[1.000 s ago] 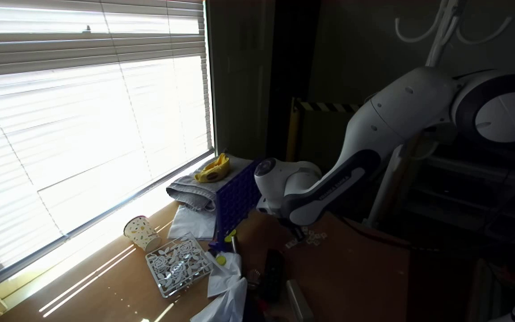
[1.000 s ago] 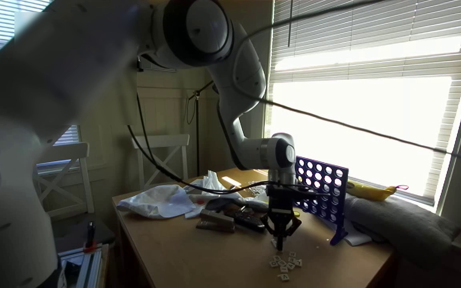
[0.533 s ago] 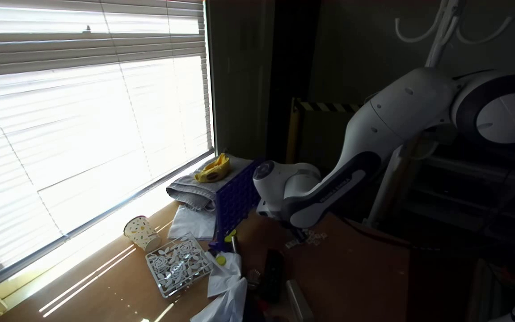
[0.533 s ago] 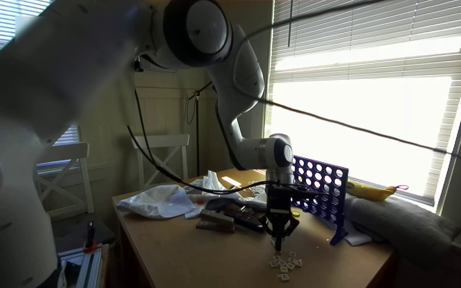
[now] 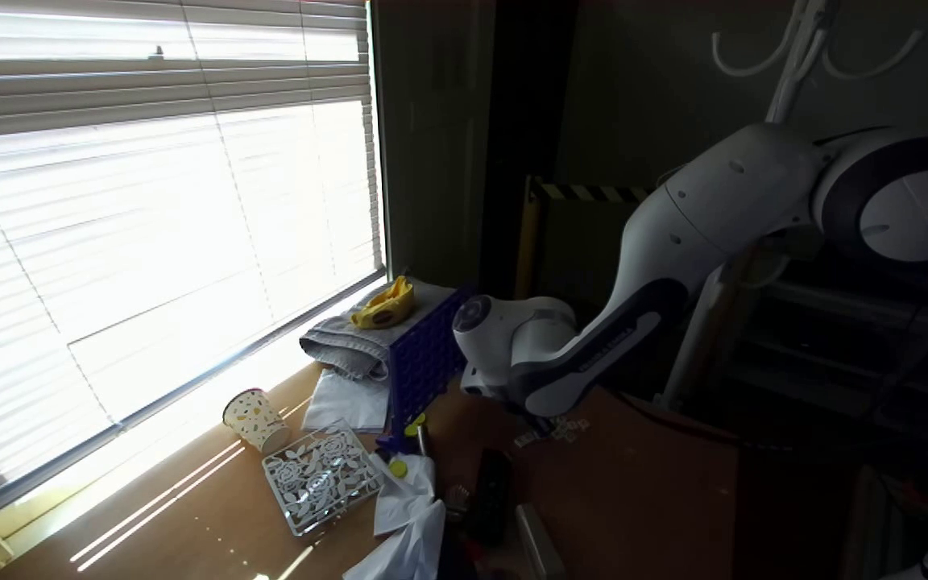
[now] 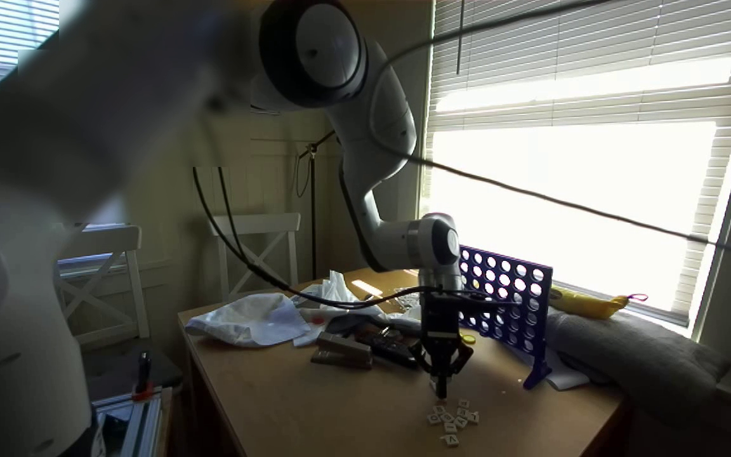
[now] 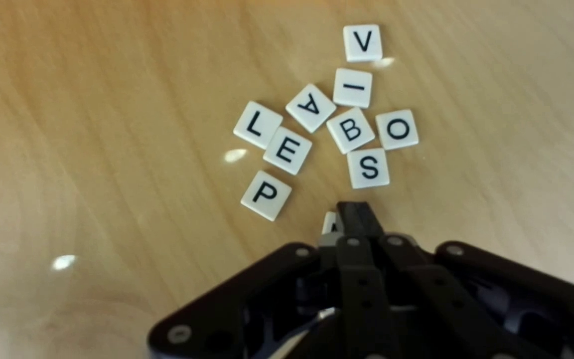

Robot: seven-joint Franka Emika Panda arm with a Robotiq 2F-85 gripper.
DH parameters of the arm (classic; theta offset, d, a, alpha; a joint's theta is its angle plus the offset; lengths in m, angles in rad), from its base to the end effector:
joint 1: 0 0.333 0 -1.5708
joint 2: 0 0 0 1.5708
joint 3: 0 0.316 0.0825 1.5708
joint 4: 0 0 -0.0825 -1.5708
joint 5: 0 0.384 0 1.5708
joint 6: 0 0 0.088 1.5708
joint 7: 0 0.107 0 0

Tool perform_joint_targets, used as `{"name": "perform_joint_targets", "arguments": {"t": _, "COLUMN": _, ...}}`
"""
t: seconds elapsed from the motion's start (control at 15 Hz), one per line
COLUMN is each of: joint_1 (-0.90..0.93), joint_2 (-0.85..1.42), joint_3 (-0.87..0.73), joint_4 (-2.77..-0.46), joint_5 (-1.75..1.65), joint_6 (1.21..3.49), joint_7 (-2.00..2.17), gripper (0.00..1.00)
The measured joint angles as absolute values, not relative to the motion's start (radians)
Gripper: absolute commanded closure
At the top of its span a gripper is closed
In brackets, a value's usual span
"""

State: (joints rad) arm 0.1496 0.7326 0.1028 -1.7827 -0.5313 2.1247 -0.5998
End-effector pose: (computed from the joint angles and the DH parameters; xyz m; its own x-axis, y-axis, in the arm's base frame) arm 0.5971 0.1290 0.1217 0.3061 0.8301 -0.4660 0.9322 -0.3606 -0.0301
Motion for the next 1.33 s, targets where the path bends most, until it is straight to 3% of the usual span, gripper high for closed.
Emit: {"name": "perform_joint_targets", "arguments": {"t": 1.33, "joint_1": 0.181, "joint_2": 0.743, "joint_3": 0.103, "joint_4": -1.777, "joint_5": -0.621, "joint_6": 2.117, "joint_7": -0.616, "gripper": 1.0}}
